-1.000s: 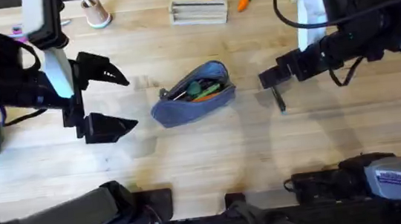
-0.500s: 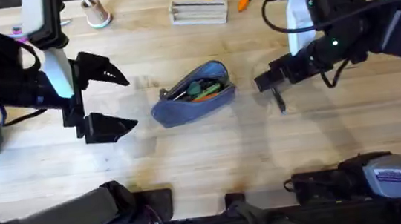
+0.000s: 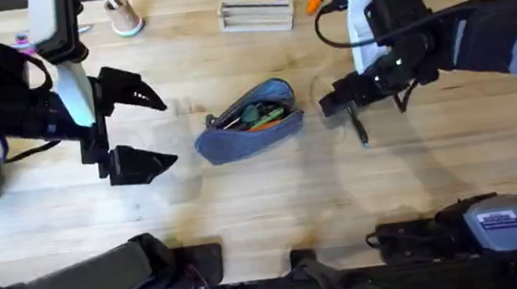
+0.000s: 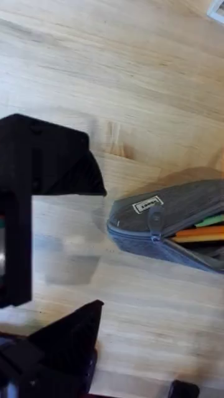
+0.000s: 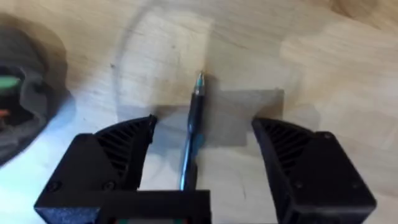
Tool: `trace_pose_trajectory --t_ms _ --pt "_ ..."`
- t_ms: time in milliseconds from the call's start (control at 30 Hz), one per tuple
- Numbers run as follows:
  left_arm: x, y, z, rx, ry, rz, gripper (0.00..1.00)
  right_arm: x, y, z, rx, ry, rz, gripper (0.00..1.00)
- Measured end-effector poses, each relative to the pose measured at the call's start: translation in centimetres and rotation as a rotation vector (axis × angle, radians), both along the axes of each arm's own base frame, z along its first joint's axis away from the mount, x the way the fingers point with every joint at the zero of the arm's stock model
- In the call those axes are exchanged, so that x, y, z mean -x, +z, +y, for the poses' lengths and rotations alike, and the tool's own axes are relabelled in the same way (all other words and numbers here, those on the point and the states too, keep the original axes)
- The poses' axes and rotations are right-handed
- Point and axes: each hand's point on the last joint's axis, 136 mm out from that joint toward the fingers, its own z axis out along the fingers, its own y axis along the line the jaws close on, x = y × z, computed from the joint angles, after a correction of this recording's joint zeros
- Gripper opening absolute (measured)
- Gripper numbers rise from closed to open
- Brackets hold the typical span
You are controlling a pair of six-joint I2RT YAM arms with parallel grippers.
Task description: Unzip the bag, pick up the pens from the table one at a time and place them inside, then zip the bag closed.
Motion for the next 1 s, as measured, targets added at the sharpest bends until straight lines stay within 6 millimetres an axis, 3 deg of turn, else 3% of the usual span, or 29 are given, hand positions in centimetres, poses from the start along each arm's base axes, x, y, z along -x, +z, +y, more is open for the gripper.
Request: trace_pose_trajectory --t_ms 133,333,400,500,533,833,933,1000 --pt "0.0 0.0 0.0 0.0 0.0 0.0 0.993 -0.3 -0.2 0.1 0.002 -0.005 0.012 0.905" --pt "0.0 0.0 0.0 0.0 0.0 0.0 0.995 -0.6 -0.2 -0.1 0.011 -0.013 0.023 0.694" --pt "0.0 0.0 0.0 0.0 0.0 0.0 0.993 -0.7 -0.3 0.0 0.01 -0.011 0.02 0.509" --pt "0.0 0.0 0.0 0.0 0.0 -0.001 0.993 -1.2 -0.2 -0.1 0.014 -0.016 0.009 0.087" --pt "0.0 0.0 0.0 0.0 0.0 0.0 0.993 -1.3 0.0 -0.1 0.013 -0.019 0.008 0.057" --pt "0.0 0.0 0.0 0.0 0.0 -0.001 0.993 -0.1 1.0 0.3 0.012 0.048 0.094 0.044" --pt "0.0 0.0 0.0 0.0 0.0 -0.001 0.993 -2.2 3.9 1.2 -0.01 0.093 0.005 0.043" --pt "0.0 0.0 0.0 0.0 0.0 -0.001 0.992 -4.0 7.4 2.3 -0.046 0.152 -0.101 0.043"
